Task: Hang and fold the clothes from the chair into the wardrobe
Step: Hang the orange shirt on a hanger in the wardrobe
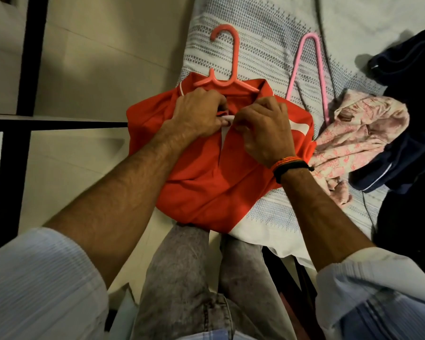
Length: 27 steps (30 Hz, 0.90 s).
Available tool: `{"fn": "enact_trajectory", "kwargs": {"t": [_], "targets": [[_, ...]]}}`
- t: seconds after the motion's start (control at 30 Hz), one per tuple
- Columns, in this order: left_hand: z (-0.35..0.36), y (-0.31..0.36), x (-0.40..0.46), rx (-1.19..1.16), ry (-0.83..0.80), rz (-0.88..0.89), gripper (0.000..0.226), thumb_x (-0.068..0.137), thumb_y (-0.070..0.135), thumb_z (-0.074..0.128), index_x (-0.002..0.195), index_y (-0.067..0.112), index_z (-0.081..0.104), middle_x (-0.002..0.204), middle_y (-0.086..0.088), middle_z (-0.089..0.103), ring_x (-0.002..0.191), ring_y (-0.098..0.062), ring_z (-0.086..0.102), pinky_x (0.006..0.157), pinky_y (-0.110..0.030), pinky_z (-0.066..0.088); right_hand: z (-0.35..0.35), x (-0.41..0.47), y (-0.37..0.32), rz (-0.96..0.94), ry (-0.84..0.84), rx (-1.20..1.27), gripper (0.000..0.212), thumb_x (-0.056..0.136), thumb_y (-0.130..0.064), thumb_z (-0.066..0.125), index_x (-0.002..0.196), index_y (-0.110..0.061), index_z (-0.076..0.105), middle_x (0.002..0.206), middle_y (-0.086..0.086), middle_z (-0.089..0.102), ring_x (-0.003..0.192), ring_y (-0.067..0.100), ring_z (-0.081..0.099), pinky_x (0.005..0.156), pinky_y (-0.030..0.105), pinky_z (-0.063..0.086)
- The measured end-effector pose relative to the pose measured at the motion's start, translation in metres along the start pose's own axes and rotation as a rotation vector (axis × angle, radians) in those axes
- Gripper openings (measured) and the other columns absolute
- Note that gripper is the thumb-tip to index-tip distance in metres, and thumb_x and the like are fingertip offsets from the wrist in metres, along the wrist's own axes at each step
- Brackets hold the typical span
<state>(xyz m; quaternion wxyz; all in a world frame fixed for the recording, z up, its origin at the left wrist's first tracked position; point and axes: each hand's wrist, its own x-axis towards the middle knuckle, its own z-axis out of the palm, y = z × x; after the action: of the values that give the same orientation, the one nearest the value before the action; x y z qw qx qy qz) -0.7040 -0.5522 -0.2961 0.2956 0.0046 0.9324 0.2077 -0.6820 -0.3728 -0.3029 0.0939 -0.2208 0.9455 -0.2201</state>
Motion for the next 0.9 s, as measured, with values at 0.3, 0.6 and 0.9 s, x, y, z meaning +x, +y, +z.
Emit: {"fn": "enact_trajectory", "kwargs": {"t": [0.3, 0.6, 0.9], "targets": [[0.003, 0.007, 0.01, -0.491, -0.129, -0.198, 0.006, 0.088, 0.023, 0.072, 0.089, 0.019, 0.076, 0.075, 0.0, 0.072, 0.051, -0.008, 0.06, 0.056, -0.022, 0.052, 0.003, 0.001, -0.003, -0.071, -0.017, 0.008, 0.015, 0.088, -0.03, 0.061, 0.09, -0.023, 0.073, 0.082, -0.004, 0.066, 0.087, 0.028, 0.054, 0.078, 0.037, 0.03], [-0.005, 0.004, 0.009, -0.601, -0.24, -0.278, 0.015, 0.091, 0.025, 0.068, 0.104, 0.022, 0.06, 0.074, 0.001, 0.062, 0.051, -0.009, 0.051, 0.042, -0.021, 0.035, 0.006, 0.0, -0.005, 0.028, 0.04, 0.115, 0.01, 0.084, -0.028, 0.067, 0.089, -0.022, 0.074, 0.086, -0.005, 0.07, 0.087, 0.025, 0.055, 0.073, 0.039, 0.036], [-0.009, 0.002, -0.005, -0.724, -0.314, -0.314, 0.054, 0.079, -0.003, 0.063, 0.128, 0.014, 0.049, 0.093, -0.01, 0.063, 0.056, -0.011, 0.049, 0.047, -0.026, 0.032, 0.001, 0.001, -0.002, 0.097, -0.046, 0.252, 0.021, 0.077, -0.028, 0.066, 0.095, -0.027, 0.076, 0.086, -0.011, 0.072, 0.084, 0.02, 0.053, 0.069, 0.035, 0.043]]}}
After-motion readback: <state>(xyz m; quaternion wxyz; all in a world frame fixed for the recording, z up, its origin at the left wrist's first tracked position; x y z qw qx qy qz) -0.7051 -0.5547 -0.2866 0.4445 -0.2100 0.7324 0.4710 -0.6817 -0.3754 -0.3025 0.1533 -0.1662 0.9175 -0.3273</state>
